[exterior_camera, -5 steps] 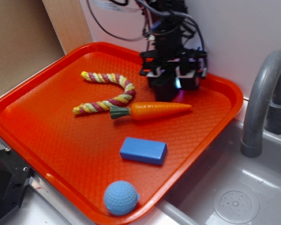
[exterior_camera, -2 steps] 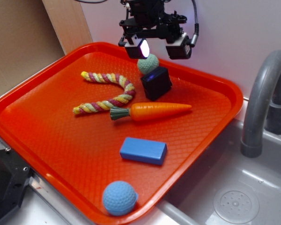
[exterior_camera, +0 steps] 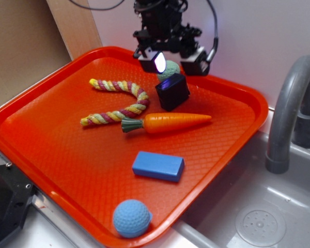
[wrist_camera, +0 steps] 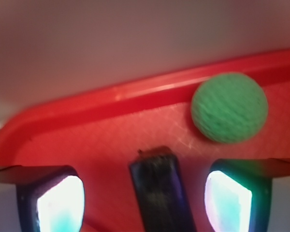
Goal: Grab the black box.
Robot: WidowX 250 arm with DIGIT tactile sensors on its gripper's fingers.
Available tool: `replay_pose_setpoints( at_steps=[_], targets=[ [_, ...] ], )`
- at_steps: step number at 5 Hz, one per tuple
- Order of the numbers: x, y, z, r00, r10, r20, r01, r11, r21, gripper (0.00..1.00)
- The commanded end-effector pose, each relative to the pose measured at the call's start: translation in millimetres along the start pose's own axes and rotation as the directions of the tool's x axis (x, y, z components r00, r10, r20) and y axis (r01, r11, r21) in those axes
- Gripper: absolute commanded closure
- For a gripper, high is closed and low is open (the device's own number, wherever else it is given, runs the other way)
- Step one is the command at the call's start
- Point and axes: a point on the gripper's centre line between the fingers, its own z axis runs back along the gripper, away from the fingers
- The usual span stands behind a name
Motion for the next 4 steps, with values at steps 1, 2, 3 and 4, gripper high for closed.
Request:
replay_pose_setpoints(
  at_steps=[1, 2, 3, 4],
  targets=[
    [-11, 5, 5, 1.000, -0.015, 0.018, 0.015, 1.000, 0.011, 0.00],
    [-17, -2, -4, 1.000, -0.022, 0.011, 0.022, 1.000, 0.021, 0.00],
    [-24, -10, -16, 0.999, -0.022, 0.031, 0.019, 0.998, 0.068, 1.00],
    [-25, -12, -18, 0.999, -0.034, 0.024, 0.032, 0.997, 0.076, 1.00]
  ],
)
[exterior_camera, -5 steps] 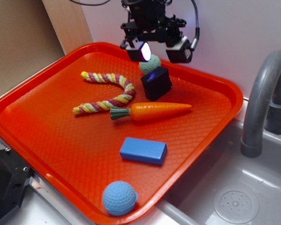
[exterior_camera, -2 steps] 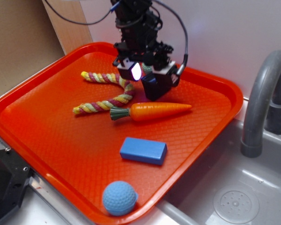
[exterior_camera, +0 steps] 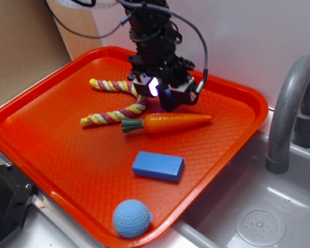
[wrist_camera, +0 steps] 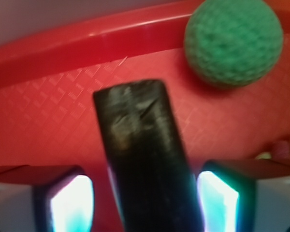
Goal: Grab the black box.
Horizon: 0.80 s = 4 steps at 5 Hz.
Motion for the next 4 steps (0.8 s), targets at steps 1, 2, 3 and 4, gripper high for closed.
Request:
replay_pose_setpoints(
  at_steps=[1, 2, 3, 4],
  targets=[
    [1, -10, 10, 0.999, -0.036, 0.021, 0.036, 0.999, -0.007, 1.00],
    [-6, -5, 26, 0.999, -0.033, 0.013, 0.034, 0.999, -0.015, 1.00],
    [-14, 12, 75, 0.999, -0.032, 0.022, 0.032, 0.999, -0.017, 1.00],
    [-55, 33, 133, 0.995, -0.063, 0.074, 0.065, 0.998, -0.025, 1.00]
  ],
)
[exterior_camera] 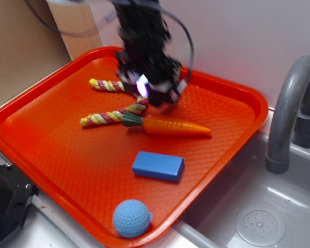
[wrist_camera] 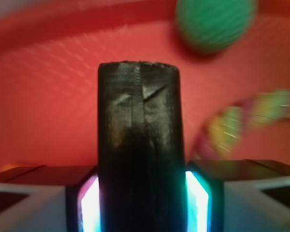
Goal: Grab the black box.
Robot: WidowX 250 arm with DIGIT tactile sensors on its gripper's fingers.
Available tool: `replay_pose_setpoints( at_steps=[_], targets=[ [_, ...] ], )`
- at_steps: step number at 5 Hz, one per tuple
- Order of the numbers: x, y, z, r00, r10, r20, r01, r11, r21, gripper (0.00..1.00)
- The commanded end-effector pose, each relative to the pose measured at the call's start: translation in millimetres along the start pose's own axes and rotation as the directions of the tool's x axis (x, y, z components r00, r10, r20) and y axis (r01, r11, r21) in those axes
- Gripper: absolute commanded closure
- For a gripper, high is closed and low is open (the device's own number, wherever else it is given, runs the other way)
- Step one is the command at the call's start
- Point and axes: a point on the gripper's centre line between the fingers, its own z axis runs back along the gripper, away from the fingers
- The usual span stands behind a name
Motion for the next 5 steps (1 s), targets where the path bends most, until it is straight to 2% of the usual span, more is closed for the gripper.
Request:
replay_pose_setpoints(
  at_steps=[1, 2, 3, 5],
  targets=[
    [-62, 48, 129, 0.998, -0.025, 0.053, 0.025, 1.000, 0.006, 1.00],
    [-87, 70, 165, 0.997, -0.030, 0.071, 0.024, 0.995, 0.092, 1.00],
    [-92, 93, 155, 1.000, -0.010, 0.010, 0.010, 0.997, 0.074, 1.00],
    [-103, 98, 151, 1.000, -0.011, 0.004, 0.010, 0.996, 0.091, 1.00]
  ],
)
